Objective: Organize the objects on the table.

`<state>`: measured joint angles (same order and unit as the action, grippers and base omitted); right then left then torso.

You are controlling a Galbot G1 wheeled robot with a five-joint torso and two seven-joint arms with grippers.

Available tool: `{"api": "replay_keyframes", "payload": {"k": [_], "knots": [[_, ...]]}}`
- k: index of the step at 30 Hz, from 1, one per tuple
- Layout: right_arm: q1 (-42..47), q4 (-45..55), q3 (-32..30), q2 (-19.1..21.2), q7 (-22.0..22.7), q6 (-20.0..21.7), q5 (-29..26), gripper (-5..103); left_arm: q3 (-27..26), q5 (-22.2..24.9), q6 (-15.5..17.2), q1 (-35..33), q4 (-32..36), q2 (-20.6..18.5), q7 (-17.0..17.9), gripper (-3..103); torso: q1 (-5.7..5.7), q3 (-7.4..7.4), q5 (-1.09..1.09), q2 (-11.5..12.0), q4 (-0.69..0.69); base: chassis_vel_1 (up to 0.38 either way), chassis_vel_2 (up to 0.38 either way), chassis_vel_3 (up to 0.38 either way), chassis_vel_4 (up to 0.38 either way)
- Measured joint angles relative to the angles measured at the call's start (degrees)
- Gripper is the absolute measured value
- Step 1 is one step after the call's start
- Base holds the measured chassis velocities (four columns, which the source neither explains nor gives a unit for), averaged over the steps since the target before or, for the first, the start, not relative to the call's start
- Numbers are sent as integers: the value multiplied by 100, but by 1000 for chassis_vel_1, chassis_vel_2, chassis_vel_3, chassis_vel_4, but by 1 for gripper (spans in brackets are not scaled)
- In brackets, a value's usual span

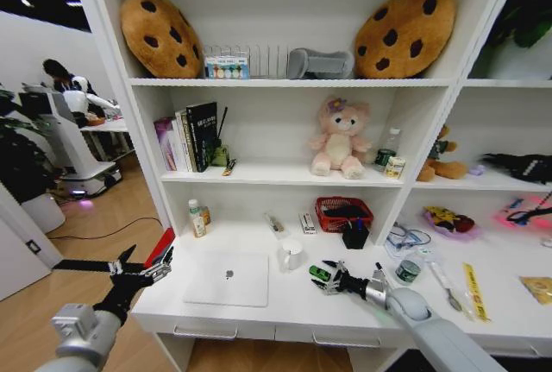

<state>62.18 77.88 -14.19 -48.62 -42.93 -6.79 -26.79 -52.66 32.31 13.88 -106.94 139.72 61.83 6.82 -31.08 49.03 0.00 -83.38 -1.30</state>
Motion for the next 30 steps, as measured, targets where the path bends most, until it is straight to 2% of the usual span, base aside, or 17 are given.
{"api": "replay_keyframes", "payload": {"k": [2,3,4,6,7,10,11,12,14,24,26,30], "knots": [[-25,-52,4,-5,-12,-32,-6,77,0,0,0,0,0,0,0,100,0,0,-1,0,0,0,0,0,0],[-25,-52,4,-5,-12,-32,-6,77,0,0,0,0,0,0,0,100,0,0,-1,0,0,0,0,0,0],[-30,-73,4,-8,-17,-52,-7,71,0,0,0,0,0,0,0,100,0,0,0,0,0,0,0,0,0],[-32,-84,3,-10,-22,-71,-3,71,0,0,0,0,0,0,0,100,0,0,0,0,0,0,0,0,0],[-17,-83,1,-10,-44,-96,6,60,0,0,0,0,0,0,0,100,0,0,-1,-1,0,0,0,0,0],[-6,-73,-3,-10,-73,-101,14,60,0,0,0,0,0,0,0,100,1,0,0,-1,0,0,0,0,0],[-2,-73,-7,-10,-83,-101,19,44,0,0,0,0,0,0,0,100,1,0,0,-1,0,0,0,0,0],[-2,-73,-7,-10,-83,-101,19,44,0,0,0,0,0,0,0,100,1,0,0,-1,0,0,0,0,0],[4,-72,-12,-10,-88,-102,29,36,0,0,0,0,0,0,0,100,1,0,-1,-1,0,0,0,0,0],[135,131,-203,36,-74,-80,-53,36,0,0,0,0,0,0,0,100,1,0,2,0,0,0,0,0,0],[396,473,-598,185,-59,-52,-217,36,0,0,0,0,0,0,0,100,0,0,1,0,1,0,0,0,0],[699,788,-968,358,-76,-48,-377,36,0,0,-1,0,0,0,0,100,1,0,0,0,0,0,0,0,0]]}}
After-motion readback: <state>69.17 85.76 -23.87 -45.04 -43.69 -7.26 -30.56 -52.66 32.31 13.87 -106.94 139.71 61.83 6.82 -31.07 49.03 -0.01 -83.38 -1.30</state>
